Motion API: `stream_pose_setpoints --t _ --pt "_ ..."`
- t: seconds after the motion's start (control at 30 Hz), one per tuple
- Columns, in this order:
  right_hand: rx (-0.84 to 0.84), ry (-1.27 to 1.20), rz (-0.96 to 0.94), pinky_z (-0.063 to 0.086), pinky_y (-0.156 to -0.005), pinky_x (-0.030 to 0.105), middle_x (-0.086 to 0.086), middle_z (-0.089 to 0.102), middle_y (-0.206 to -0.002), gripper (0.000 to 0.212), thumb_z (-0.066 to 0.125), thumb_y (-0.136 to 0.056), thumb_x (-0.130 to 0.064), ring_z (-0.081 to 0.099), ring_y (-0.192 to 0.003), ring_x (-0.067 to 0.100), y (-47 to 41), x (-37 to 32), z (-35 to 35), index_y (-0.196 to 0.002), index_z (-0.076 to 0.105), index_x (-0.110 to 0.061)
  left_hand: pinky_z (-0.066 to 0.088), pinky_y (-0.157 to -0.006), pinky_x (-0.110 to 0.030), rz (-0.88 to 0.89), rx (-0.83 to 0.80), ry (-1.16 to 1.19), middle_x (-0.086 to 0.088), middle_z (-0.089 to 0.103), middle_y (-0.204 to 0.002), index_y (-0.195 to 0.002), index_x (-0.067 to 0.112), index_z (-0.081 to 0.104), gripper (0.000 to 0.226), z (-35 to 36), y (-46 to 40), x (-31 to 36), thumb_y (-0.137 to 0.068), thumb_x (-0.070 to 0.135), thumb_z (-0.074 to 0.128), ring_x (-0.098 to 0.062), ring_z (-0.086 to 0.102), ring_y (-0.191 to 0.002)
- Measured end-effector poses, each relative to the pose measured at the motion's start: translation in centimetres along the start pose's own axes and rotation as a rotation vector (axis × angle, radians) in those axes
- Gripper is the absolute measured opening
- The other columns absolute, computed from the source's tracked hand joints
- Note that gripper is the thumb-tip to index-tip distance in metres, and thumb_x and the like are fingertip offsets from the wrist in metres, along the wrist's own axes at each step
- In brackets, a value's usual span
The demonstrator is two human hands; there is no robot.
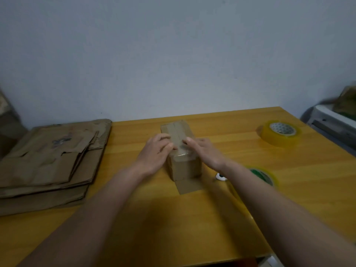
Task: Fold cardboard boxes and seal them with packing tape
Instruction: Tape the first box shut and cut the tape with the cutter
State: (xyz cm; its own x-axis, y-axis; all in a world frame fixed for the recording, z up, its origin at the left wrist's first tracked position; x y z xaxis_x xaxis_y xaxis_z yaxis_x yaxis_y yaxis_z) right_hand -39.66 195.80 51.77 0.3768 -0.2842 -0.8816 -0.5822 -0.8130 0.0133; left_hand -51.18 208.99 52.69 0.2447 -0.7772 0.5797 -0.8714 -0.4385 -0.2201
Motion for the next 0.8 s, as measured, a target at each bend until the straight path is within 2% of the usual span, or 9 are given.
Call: stream_pose_setpoints --t 0.07,0.17,0.37,0.47,0.53,0.6,0.67,0.73,0.8 --pt "-0.018 0.08 -0.069 0.025 -0.115 0.032 0.008 0.032 -0.138 0.041 0.052 -0.094 -0.042 0.031 -0.126 0.012 -0.4 0.9 0.9 -0.133 0.054 -0.028 0.026 -0.111 -0.033 0.016 -0.009 0.02 0.003 0.05 -0.141 -0.102 0.02 0.065 0.024 0.4 0.5 -0.5 -0.102 0.029 0.043 -0.018 0.035 -0.135" --pt "-0.035 0.092 -0.149 0.026 -0.11 0.025 0.003 0.027 -0.132 0.043 0.062 -0.09 -0.031 0.03 -0.121 0.012 -0.3 1.8 0.6 -0.132 0.051 -0.038 0.024 -0.112 -0.035 0.013 0.022 0.084 0.009 0.047 -0.144 -0.101 0.03 0.06 0.011 1.1 1.1 -0.7 -0.096 0.037 0.053 -0.012 0.027 -0.139" --pt "0.031 0.079 -0.198 0.035 -0.11 0.033 0.002 0.031 -0.129 0.05 0.075 -0.08 -0.019 0.037 -0.117 0.012 -0.7 2.3 0.4 -0.124 0.059 -0.034 0.025 -0.114 -0.036 0.017 0.128 0.117 0.012 0.045 -0.144 -0.109 0.025 0.059 0.033 2.3 1.6 -1.2 -0.081 0.029 0.075 -0.008 0.024 -0.139" --pt "0.04 0.169 -0.186 0.03 -0.114 0.042 0.002 0.026 -0.14 0.056 0.085 -0.066 -0.032 0.028 -0.133 0.02 -1.5 1.8 0.4 -0.117 0.061 -0.034 0.024 -0.114 -0.036 0.036 0.109 0.072 0.014 0.038 -0.149 -0.119 0.026 0.055 0.048 2.6 1.9 -1.3 -0.077 0.029 0.079 -0.006 0.018 -0.142" --pt "0.078 0.267 -0.222 0.027 -0.113 0.037 0.001 0.021 -0.149 0.058 0.084 -0.062 -0.045 0.02 -0.139 0.018 -1.9 1.1 0.9 -0.111 0.061 -0.025 0.022 -0.115 -0.036 0.051 0.082 0.055 0.015 0.033 -0.151 -0.126 0.026 0.052 0.063 2.7 2.0 -1.5 -0.072 0.029 0.083 -0.001 0.013 -0.141" --pt "0.116 0.342 -0.298 0.027 -0.111 0.032 -0.002 0.031 -0.149 0.058 0.082 -0.064 -0.047 0.021 -0.139 0.016 -2.2 0.7 1.5 -0.109 0.061 -0.018 0.021 -0.115 -0.036 0.06 0.035 0.027 0.019 0.028 -0.153 -0.131 0.028 0.047 0.077 2.7 2.2 -1.7 -0.066 0.033 0.087 0.004 0.007 -0.14" --pt "0.103 0.326 -0.331 0.023 -0.112 0.028 -0.006 0.044 -0.143 0.059 0.082 -0.065 -0.041 0.021 -0.141 0.017 -2.4 1.1 1.4 -0.114 0.061 -0.015 0.019 -0.115 -0.037 0.084 -0.028 -0.023 0.022 0.022 -0.155 -0.135 0.032 0.043 0.086 2.5 2.2 -2.1 -0.062 0.039 0.088 0.002 0.003 -0.143" --pt "0.066 0.302 -0.354 0.022 -0.113 0.029 -0.008 0.047 -0.141 0.062 0.084 -0.064 -0.034 0.02 -0.142 0.018 -2.6 1.7 0.8 -0.117 0.061 -0.015 0.016 -0.113 -0.037 0.109 -0.097 -0.037 0.024 0.018 -0.156 -0.137 0.036 0.039 0.089 2.2 2.1 -2.4 -0.062 0.051 0.084 0.002 0.001 -0.145" --pt "0.019 0.272 -0.346 0.02 -0.114 0.028 -0.008 0.046 -0.142 0.063 0.086 -0.064 -0.024 0.02 -0.143 0.016 -2.9 2.1 0.6 -0.12 0.06 -0.015 0.014 -0.112 -0.038 0.125 -0.114 0.027 0.028 0.021 -0.153 -0.137 0.039 0.043 0.077 1.6 1.8 -2.7 -0.07 0.069 0.065 0.003 0.004 -0.144"
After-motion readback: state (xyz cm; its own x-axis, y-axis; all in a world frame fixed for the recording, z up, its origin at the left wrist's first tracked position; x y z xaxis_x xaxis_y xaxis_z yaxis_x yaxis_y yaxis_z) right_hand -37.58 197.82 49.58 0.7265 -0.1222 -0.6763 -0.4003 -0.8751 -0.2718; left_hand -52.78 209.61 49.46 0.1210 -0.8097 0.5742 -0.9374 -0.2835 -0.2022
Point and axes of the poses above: each hand's wrist, its own y-axis away from the middle knuckle, its own z-axis out of the palm, x = y × z, the point moved 3 cm from there along -y, towards the middle knuckle
